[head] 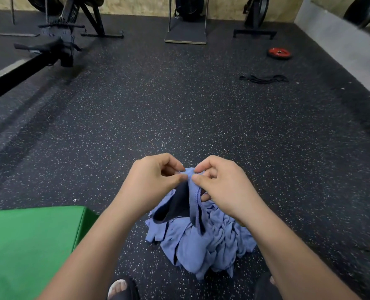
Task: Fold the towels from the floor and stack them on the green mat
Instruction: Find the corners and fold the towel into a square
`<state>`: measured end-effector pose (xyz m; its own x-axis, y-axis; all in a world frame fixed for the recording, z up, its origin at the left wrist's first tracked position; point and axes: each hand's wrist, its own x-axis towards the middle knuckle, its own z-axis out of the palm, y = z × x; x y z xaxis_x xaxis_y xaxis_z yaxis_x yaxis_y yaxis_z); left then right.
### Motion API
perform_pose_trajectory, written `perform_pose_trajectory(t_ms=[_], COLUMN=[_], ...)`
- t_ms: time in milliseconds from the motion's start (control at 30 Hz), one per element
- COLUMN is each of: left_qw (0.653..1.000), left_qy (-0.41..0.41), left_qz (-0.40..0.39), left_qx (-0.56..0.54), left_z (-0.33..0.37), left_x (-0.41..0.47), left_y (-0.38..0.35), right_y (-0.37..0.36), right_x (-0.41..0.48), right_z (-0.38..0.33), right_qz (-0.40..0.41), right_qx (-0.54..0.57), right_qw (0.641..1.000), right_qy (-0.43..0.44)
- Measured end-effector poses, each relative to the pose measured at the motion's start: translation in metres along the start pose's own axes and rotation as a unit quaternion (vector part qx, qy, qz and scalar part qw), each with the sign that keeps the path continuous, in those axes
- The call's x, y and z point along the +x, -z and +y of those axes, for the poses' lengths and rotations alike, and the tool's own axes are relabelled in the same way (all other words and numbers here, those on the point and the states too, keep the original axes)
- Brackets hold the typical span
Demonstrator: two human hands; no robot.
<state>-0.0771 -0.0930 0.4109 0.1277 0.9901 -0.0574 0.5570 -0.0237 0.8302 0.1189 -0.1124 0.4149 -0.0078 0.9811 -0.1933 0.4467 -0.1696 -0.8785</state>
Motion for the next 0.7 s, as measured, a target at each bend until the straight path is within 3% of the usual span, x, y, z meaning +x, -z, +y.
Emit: perform_pose_trajectory(t_ms=[333,700], left_qw=[0.998,0.991], left_qy=[-0.051,-0.115], left_qz=[0.016,0.051], left_qx=[-0.03,-0.038], left_z=[0.009,0.017], left_x=[-0.005,-0.009], left_y=[-0.007,-0.009], right_y=[0.005,0.002], right_x=[-0.006,-0.004], right_z=[-0.01,-0.013], right_qz=[0.033,-0.02], right_qx=[0.058,0.098], right_qw=[0.998,0.995], right_qy=[0.001,0.002])
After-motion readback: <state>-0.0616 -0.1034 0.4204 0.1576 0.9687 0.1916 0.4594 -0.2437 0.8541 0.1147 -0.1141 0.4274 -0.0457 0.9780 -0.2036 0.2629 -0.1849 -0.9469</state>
